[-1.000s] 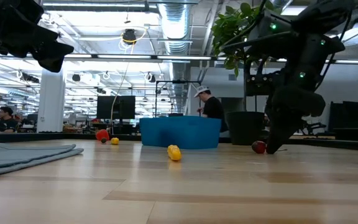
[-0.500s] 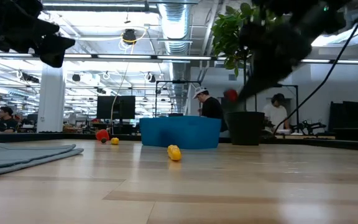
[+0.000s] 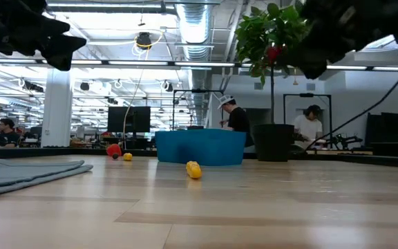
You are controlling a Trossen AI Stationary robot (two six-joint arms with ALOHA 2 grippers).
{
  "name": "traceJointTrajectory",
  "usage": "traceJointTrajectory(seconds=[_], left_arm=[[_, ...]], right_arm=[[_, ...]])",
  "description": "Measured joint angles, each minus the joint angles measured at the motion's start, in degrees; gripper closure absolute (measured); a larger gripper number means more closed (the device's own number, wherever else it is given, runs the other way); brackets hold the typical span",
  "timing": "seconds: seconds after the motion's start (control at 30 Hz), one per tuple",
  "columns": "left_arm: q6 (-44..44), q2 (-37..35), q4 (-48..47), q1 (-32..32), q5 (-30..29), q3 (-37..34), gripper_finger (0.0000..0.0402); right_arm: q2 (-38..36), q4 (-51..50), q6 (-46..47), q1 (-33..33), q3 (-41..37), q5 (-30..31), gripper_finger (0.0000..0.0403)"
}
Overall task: Pick and placing Produce into tupperware
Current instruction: Put the cherry into the container
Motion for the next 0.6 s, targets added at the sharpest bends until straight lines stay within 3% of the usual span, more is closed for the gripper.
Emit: traceJointTrajectory(seconds=[0.27,0.47,0.6], left_arm=[[0.84,0.01,2.64,0.00,0.53,0.00,0.0208],[0.86,0.01,2.24,0.02,-0.05,0.00,0.0208],[0.86,0.01,1.24,0.02,-0.27,0.00,0.0208]], right_arm=[[-11.62,11.57,-4.46,-2.51,-10.43,-4.60,0.0392],[-17.07,19.98,-5.70,-6.65,-16.18,-13.25,0.0392],[-20.50,19.53,-5.67,-9.45,-17.90,-14.91,0.0392]])
